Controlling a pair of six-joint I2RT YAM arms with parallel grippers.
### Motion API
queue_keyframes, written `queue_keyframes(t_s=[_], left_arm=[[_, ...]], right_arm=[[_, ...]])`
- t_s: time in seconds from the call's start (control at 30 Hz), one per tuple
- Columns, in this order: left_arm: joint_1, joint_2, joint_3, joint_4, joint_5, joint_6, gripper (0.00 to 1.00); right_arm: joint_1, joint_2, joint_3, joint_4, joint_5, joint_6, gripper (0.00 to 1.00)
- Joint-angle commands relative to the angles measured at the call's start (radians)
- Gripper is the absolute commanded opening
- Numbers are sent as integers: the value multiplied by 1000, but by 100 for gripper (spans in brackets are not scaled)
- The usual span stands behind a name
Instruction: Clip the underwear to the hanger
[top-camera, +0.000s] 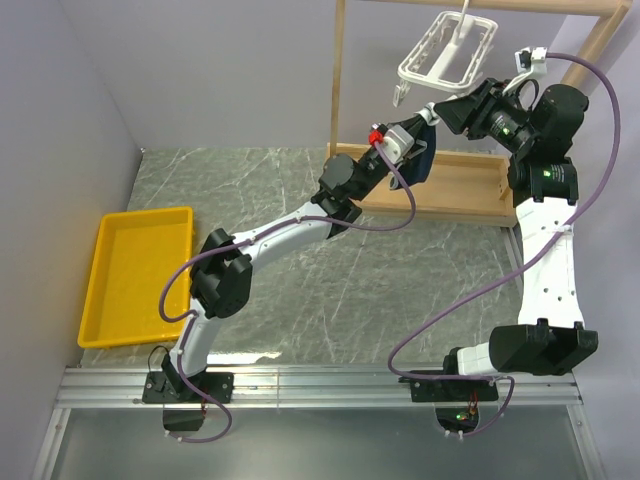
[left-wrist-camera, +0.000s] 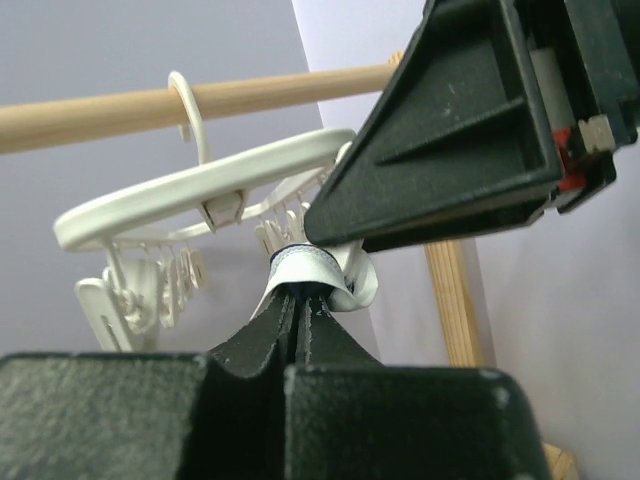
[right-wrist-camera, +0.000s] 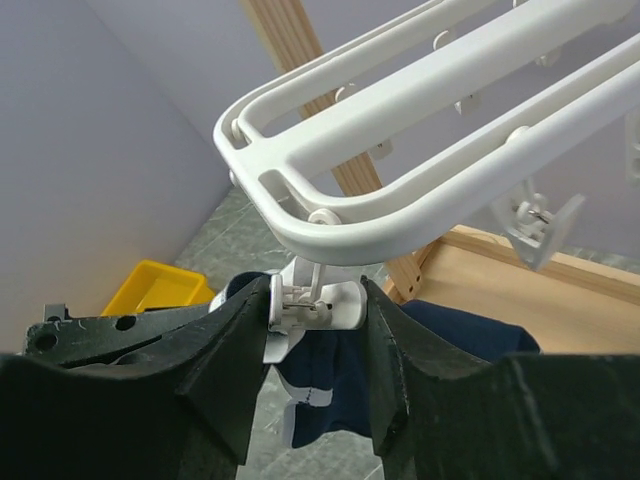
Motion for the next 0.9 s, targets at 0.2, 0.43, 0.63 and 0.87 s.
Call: queue_keyframes(t_s=[0.2, 0.43, 0.63, 0.87], left_arm=[[-6, 8, 71, 74, 27, -30, 0], [-9, 11, 60, 57, 44, -45, 6], [-9, 14, 56, 56, 51, -50, 16], [-10, -4, 5, 44, 74, -73, 35]], right_arm=[[0, -15, 20, -1, -33, 13, 54], [-11, -24, 17, 9, -37, 29, 65], [-17, -32, 14, 25, -48, 51, 76], [-37, -35, 33, -12, -27, 37, 80]])
